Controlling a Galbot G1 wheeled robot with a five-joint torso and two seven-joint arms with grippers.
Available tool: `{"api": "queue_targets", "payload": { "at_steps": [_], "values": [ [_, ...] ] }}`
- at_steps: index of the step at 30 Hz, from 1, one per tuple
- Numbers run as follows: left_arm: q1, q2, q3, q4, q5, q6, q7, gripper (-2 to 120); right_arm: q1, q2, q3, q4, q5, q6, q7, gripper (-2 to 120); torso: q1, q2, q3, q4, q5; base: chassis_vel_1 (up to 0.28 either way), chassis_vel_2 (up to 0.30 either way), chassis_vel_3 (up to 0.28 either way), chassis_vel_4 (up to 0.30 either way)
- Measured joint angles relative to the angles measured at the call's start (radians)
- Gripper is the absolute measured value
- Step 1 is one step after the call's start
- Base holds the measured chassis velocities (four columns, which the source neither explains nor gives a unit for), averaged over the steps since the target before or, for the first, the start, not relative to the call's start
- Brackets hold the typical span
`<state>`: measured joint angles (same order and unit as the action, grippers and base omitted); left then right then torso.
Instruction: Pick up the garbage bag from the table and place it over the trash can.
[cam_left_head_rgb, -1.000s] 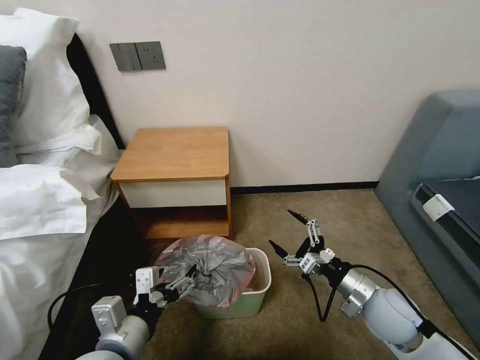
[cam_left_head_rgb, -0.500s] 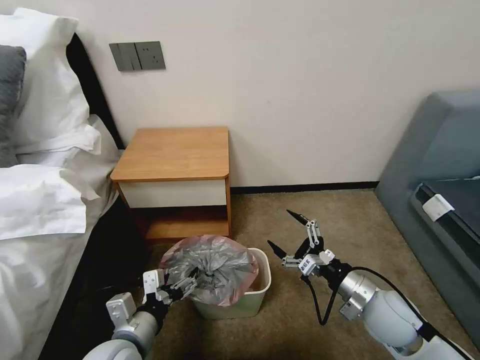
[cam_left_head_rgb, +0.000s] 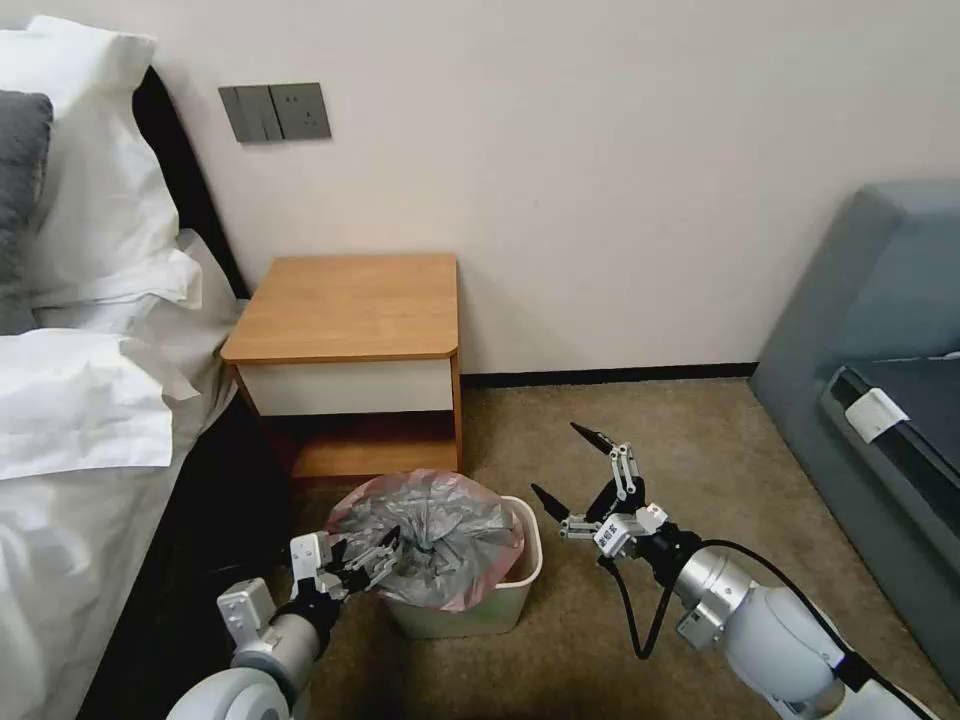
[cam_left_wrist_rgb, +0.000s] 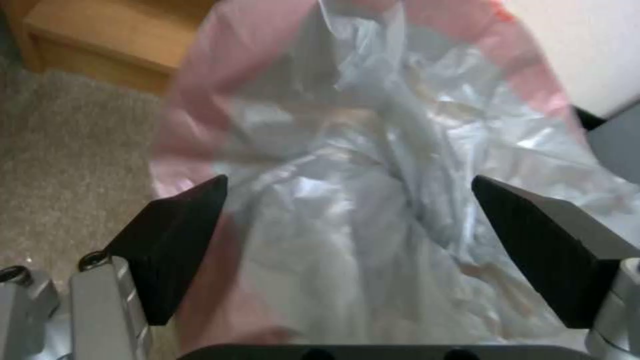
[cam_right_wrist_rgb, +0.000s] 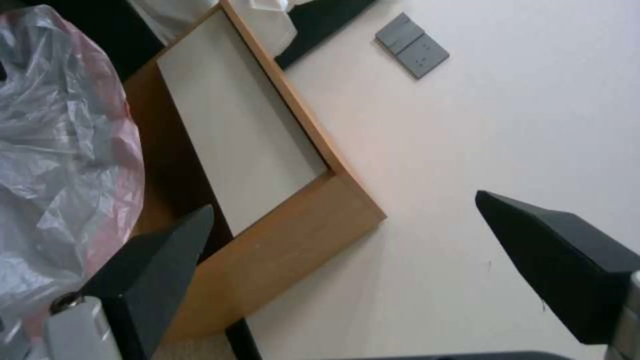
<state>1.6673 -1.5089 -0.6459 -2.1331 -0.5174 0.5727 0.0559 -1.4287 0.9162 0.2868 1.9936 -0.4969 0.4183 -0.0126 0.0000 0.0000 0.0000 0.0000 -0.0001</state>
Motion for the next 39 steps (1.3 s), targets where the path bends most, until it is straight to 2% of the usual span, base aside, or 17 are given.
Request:
{"api": "queue_targets", "payload": {
  "at_steps": [7,16,18,19,20,23,24,26,28,30,32,34,35,38,39],
  "values": [
    [-0.024,-0.003,-0.006,0.029,0.003,0.014,0.000,93,-0.002,-0.007,0.008,0.001,0.001,0.000,0.002,100,0.000,0.000,0.000,0.0000,0.0001,0.000,0.000,0.000,0.000],
    [-0.050,-0.011,-0.010,0.058,0.025,0.057,0.036,91,0.000,0.001,0.000,-0.001,0.000,0.000,0.003,100,0.000,0.000,0.000,0.0000,0.0001,0.000,0.000,0.000,0.000],
    [-0.052,-0.017,-0.009,0.065,0.036,0.058,0.045,85,0.000,-0.002,0.001,0.000,0.000,0.001,0.003,100,0.000,0.000,0.000,0.0000,0.0001,0.000,0.000,0.000,0.000],
    [-0.053,-0.020,-0.008,0.068,0.042,0.059,0.050,78,0.000,-0.004,0.002,0.003,0.001,0.002,0.003,100,0.000,0.000,0.000,0.0000,0.0001,0.000,0.000,0.000,0.000],
    [-0.053,-0.020,-0.008,0.068,0.042,0.059,0.050,78,0.000,-0.004,0.002,0.003,0.001,0.002,0.003,100,0.000,0.000,0.000,0.0000,0.0001,0.000,0.000,0.000,0.000],
    [-0.049,-0.029,-0.004,0.072,0.056,0.058,0.056,64,-0.001,-0.008,0.003,0.013,0.003,0.002,0.003,100,0.000,0.000,0.000,0.0000,0.0001,0.000,0.000,0.000,0.000],
    [-0.049,-0.029,-0.004,0.072,0.056,0.058,0.056,64,-0.001,-0.008,0.003,0.013,0.003,0.002,0.003,100,0.000,0.000,0.000,0.0000,0.0001,0.000,0.000,0.000,0.000],
    [-0.044,-0.032,-0.003,0.072,0.064,0.056,0.056,53,-0.002,-0.009,0.003,0.017,0.004,0.002,0.003,100,0.000,0.000,0.000,0.0000,0.0001,0.000,0.000,0.000,0.000],
    [-0.041,-0.032,-0.003,0.072,0.068,0.053,0.056,50,-0.002,-0.009,0.003,0.017,0.004,0.002,0.004,100,0.000,0.000,0.000,0.0000,0.0001,0.000,0.000,0.000,0.000],
    [-0.034,-0.032,-0.003,0.067,0.074,0.044,0.055,38,-0.001,-0.007,0.002,0.017,0.004,0.003,0.004,100,0.000,0.000,0.000,0.0000,0.0001,0.000,0.000,0.000,0.000],
    [-0.032,-0.032,-0.003,0.065,0.076,0.039,0.053,35,-0.001,-0.005,0.001,0.018,0.003,0.003,0.004,100,0.000,0.000,0.000,0.0000,0.0001,0.000,0.000,0.000,0.000],
    [-0.023,-0.029,-0.006,0.059,0.080,0.027,0.048,23,-0.001,-0.003,0.000,0.020,0.003,0.003,0.004,100,0.000,0.000,0.000,0.0000,0.0001,0.000,0.000,0.000,0.000],
    [-0.023,-0.029,-0.006,0.059,0.080,0.027,0.048,23,-0.001,-0.003,0.000,0.020,0.003,0.003,0.004,100,0.000,0.000,0.000,0.0000,0.0001,0.000,0.000,0.000,0.000],
    [-0.013,-0.030,-0.007,0.050,0.081,0.000,0.034,11,0.000,-0.003,0.002,0.026,0.002,0.003,0.004,100,0.000,0.000,0.000,0.0000,0.0000,0.000,0.000,0.000,0.000],
    [-0.013,-0.030,-0.007,0.050,0.081,0.000,0.034,11,0.000,-0.003,0.002,0.026,0.002,0.003,0.004,100,0.000,0.000,0.000,0.0000,0.0000,0.000,0.000,0.000,0.000]
  ]
}}
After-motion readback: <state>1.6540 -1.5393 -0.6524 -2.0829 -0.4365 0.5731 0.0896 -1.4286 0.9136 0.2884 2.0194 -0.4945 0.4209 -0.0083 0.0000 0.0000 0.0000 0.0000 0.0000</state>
